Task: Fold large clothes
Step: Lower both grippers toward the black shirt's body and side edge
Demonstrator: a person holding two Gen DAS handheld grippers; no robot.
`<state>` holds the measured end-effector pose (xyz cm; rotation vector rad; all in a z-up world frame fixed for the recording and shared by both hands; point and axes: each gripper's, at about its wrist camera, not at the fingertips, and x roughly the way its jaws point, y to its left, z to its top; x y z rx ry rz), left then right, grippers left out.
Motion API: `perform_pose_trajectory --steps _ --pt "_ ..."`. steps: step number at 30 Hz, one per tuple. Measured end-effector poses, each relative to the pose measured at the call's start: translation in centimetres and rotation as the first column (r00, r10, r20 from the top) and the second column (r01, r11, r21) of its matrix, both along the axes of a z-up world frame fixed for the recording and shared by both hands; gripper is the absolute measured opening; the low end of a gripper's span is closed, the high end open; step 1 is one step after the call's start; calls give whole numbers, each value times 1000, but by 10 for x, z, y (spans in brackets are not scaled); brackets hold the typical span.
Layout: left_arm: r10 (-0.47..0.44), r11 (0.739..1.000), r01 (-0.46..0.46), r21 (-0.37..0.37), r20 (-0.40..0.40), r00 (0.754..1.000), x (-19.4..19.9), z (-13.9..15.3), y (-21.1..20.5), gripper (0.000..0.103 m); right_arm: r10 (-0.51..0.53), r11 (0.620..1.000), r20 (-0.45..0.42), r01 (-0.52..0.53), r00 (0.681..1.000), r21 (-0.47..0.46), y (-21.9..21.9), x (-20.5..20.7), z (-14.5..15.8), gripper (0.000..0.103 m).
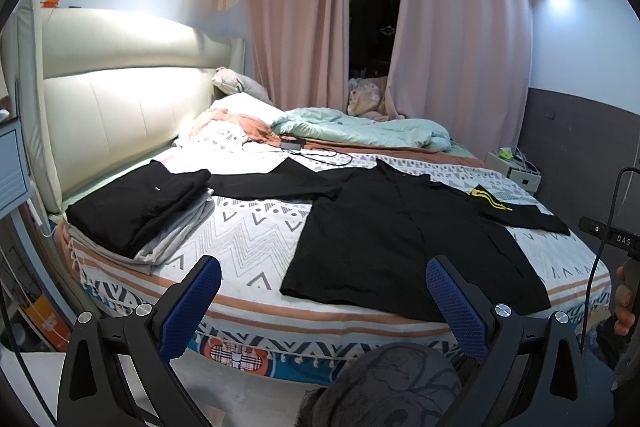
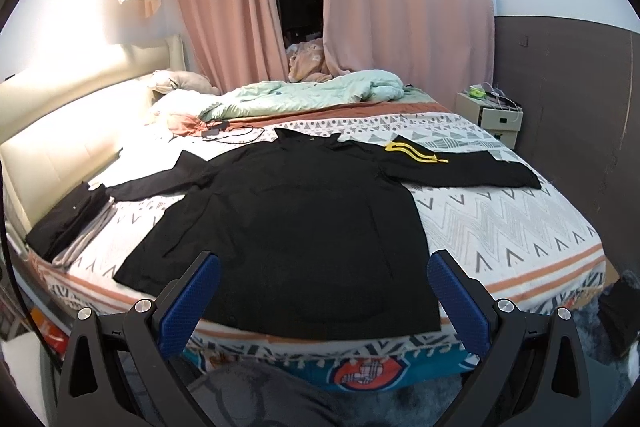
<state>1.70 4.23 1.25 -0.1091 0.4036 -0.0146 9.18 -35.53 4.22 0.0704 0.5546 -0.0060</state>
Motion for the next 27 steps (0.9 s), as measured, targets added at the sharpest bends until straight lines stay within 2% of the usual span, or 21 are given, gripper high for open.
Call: perform_pose_trajectory --steps 5,11,24,27 --pt "29 1000 -29 2 -16 999 25 0 11 102 -6 1000 22 6 1000 2 10 31 1 103" --pt "79 997 -80 -11 -44 996 65 -2 26 102 17 1000 5 -17 1000 10 27 86 -3 103" --pt "140 990 -141 -2 -97 985 155 -3 47 102 62 996 9 -63 998 69 65 184 -9 103" --pt "149 989 -151 -7 -113 982 176 -5 52 102 61 992 19 -63 998 112 74 205 -7 103"
